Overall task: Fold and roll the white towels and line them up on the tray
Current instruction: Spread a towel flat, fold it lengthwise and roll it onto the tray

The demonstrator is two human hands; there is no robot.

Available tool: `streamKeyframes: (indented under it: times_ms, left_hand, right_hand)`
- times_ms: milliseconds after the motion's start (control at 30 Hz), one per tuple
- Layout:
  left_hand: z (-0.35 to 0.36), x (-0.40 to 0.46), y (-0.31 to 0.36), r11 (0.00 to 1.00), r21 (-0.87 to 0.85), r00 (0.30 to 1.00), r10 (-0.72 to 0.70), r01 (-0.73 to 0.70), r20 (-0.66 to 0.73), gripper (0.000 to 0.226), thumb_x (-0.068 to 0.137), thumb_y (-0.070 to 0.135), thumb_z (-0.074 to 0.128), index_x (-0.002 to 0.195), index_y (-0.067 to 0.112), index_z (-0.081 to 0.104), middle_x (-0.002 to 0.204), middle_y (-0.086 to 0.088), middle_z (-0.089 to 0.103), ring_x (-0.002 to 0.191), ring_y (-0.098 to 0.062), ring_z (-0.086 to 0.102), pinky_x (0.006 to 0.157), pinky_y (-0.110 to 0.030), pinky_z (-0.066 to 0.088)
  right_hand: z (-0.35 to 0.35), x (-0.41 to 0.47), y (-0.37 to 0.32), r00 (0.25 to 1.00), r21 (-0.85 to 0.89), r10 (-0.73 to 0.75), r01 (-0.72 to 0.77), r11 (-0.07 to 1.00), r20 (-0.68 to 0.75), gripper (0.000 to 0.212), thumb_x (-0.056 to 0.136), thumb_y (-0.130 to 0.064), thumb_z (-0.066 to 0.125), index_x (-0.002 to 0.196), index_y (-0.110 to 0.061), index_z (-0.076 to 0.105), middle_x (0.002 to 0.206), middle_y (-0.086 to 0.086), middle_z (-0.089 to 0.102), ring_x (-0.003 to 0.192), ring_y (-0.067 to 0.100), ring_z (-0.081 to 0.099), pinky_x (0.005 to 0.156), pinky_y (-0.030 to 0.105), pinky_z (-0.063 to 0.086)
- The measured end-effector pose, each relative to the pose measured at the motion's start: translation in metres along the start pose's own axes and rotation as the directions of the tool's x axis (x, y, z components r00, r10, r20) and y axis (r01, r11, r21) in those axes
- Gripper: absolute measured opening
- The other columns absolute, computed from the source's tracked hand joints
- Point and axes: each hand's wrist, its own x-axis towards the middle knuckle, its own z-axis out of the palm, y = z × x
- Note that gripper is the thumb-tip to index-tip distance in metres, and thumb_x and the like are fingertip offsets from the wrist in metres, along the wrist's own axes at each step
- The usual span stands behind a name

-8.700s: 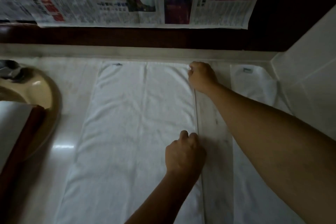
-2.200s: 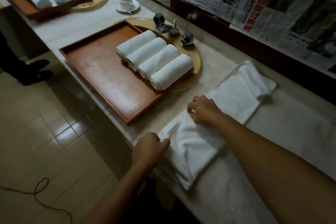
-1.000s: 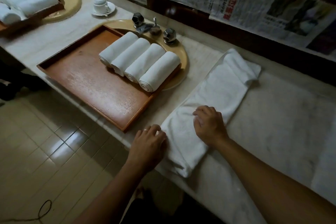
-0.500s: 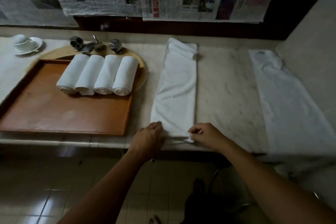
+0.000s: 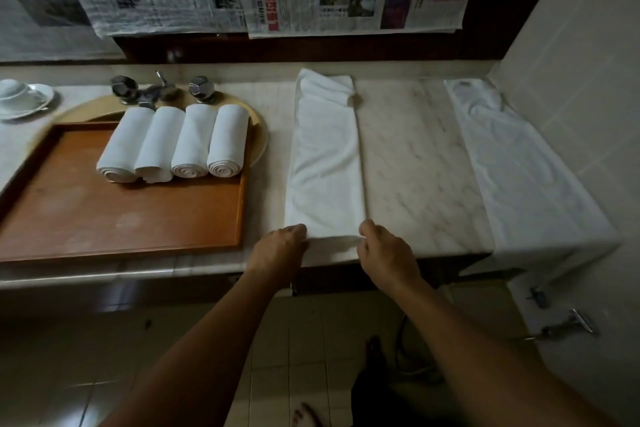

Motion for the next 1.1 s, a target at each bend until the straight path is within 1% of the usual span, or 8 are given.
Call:
streamKeyframes:
  times_ms: [167,300,400,467,633,767,933,1100]
  left_hand:
    - [0.01,-0.017,-0.011,0.972,0.161,0.985,0.173,-0.169,-0.014,0.022,0.084,0.015,0.073,0.092,0.019,0.053,0.084,0.0,0.058,0.066,-0.021,0.056,0.05,-0.03,0.038]
    - [0.012,-0.033,-0.018,0.944,0.21,0.965,0.261,-0.253,-0.012,0.035,0.076,0.014,0.08,0.105,0.018,0.061,0.109,-0.002,0.061,0.091,-0.02,0.062,0.072,-0.031,0.052]
    - [0.014,-0.05,-0.023,0.927,0.274,0.966,0.247,-0.257,0.07,0.044,0.091,0.026,0.063,0.133,0.017,0.053,0.142,-0.007,0.049,0.126,-0.026,0.052,0.101,-0.044,0.048]
    - [0.013,-0.06,-0.022,0.936,0.296,0.982,0.171,-0.189,0.086,0.047,0.099,0.036,0.04,0.141,0.016,0.047,0.151,-0.009,0.042,0.134,-0.028,0.047,0.106,-0.046,0.044]
    - [0.0,-0.057,-0.008,0.963,0.258,0.997,0.079,-0.076,0.0,0.037,0.099,0.042,0.033,0.111,0.021,0.062,0.12,-0.001,0.062,0.103,-0.02,0.059,0.09,-0.037,0.046]
    - [-0.004,-0.044,-0.002,0.983,0.181,1.0,0.025,-0.024,-0.005,0.03,0.1,0.037,0.044,0.119,0.02,0.06,0.126,-0.002,0.061,0.111,-0.021,0.058,0.094,-0.037,0.047]
    - [-0.006,-0.033,0.002,0.991,0.132,0.999,-0.032,0.035,-0.027,0.028,0.101,0.038,0.044,0.095,0.02,0.064,0.094,0.004,0.06,0.082,-0.012,0.054,0.081,-0.032,0.051]
    - [-0.004,-0.019,0.006,0.965,-0.002,0.961,-0.261,0.262,-0.091,0.025,0.1,0.038,0.05,0.092,0.019,0.063,0.085,0.004,0.056,0.071,-0.012,0.053,0.063,-0.031,0.054]
  right_hand:
    - [0.005,-0.017,0.012,0.997,-0.191,-0.073,0.077,0.979,0.029,0.017,0.089,-0.014,0.061,0.105,-0.01,0.055,0.086,0.008,0.061,0.059,0.026,0.053,0.051,0.031,0.033]
    - [0.011,-0.029,0.03,0.945,-0.252,-0.321,0.325,0.911,0.06,0.01,0.08,-0.02,0.069,0.083,-0.017,0.06,0.083,0.0,0.055,0.073,0.022,0.053,0.06,0.034,0.042]
    - [0.003,-0.031,0.031,0.947,-0.194,-0.32,0.322,0.927,0.039,0.019,0.087,-0.03,0.052,0.083,-0.017,0.064,0.093,-0.001,0.056,0.085,0.02,0.051,0.075,0.038,0.047]
    - [-0.003,-0.027,0.024,0.957,-0.19,-0.288,0.291,0.937,0.046,0.031,0.086,-0.033,0.044,0.095,-0.016,0.069,0.111,0.002,0.064,0.099,0.022,0.057,0.083,0.04,0.05]
    - [-0.011,-0.006,0.006,0.942,-0.145,-0.249,0.285,0.947,0.227,0.051,0.087,-0.037,0.024,0.101,-0.014,0.067,0.109,0.002,0.065,0.102,0.023,0.058,0.094,0.039,0.042]
    - [-0.011,0.013,-0.002,0.911,-0.094,-0.234,0.28,0.955,0.34,0.045,0.094,-0.032,0.042,0.133,-0.015,0.058,0.151,0.004,0.043,0.136,0.024,0.041,0.109,0.04,0.032]
    - [-0.016,0.035,-0.011,0.934,-0.091,-0.188,0.224,0.97,0.303,0.027,0.094,-0.03,0.044,0.091,-0.013,0.064,0.089,0.001,0.063,0.08,0.023,0.059,0.071,0.032,0.045]
    - [-0.01,0.07,-0.03,0.931,0.049,-0.241,0.236,0.97,0.275,0.024,0.096,-0.023,0.045,0.084,-0.01,0.062,0.082,0.001,0.06,0.075,0.02,0.056,0.069,0.039,0.052]
